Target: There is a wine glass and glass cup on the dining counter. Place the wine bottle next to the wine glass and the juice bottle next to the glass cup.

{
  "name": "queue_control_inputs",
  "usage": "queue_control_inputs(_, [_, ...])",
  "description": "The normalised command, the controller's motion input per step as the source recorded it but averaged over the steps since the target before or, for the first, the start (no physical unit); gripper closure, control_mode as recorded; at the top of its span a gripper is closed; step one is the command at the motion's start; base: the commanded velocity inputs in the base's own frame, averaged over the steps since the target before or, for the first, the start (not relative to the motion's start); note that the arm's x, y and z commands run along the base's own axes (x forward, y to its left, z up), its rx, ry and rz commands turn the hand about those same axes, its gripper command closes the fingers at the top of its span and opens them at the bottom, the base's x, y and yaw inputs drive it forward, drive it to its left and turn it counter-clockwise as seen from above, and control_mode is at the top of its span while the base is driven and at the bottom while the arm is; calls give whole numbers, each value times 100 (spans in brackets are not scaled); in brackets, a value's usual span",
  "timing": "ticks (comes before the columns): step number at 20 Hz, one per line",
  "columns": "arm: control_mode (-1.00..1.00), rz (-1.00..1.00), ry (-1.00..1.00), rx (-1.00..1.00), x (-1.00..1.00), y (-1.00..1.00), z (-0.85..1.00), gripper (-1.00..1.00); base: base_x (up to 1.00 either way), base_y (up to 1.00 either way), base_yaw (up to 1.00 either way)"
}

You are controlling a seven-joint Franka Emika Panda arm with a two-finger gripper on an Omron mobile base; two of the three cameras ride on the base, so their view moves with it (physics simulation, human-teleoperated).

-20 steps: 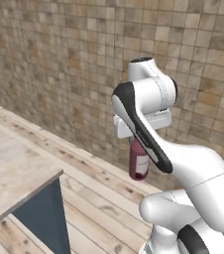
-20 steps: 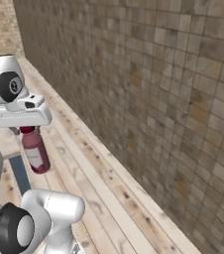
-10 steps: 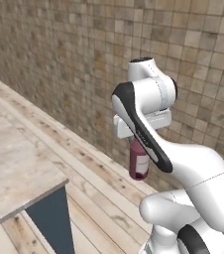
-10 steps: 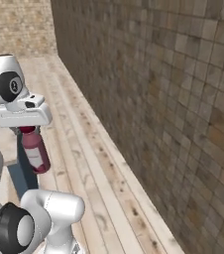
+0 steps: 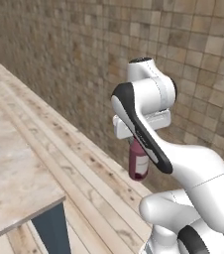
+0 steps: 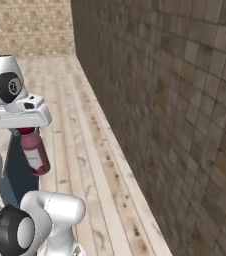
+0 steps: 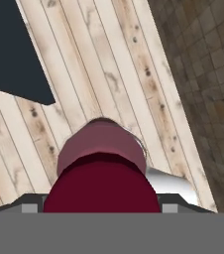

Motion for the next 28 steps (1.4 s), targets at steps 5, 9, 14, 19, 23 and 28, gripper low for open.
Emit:
queue_control_inputs(5, [100, 0, 0, 0, 0, 0, 0, 100, 67, -23, 21])
queue_control_inputs(9, [100, 0, 0, 0, 0, 0, 0, 100, 75, -17, 21])
queue_control_inputs(14, [100, 0, 0, 0, 0, 0, 0, 100, 77, -14, 22])
queue_control_inputs(19, [100, 0, 0, 0, 0, 0, 0, 100, 78, -14, 22])
queue_control_inputs(23, [100, 0, 0, 0, 0, 0, 0, 100, 77, -16, 20])
queue_control_inputs(28, [100, 0, 0, 0, 0, 0, 0, 100, 77, -16, 19])
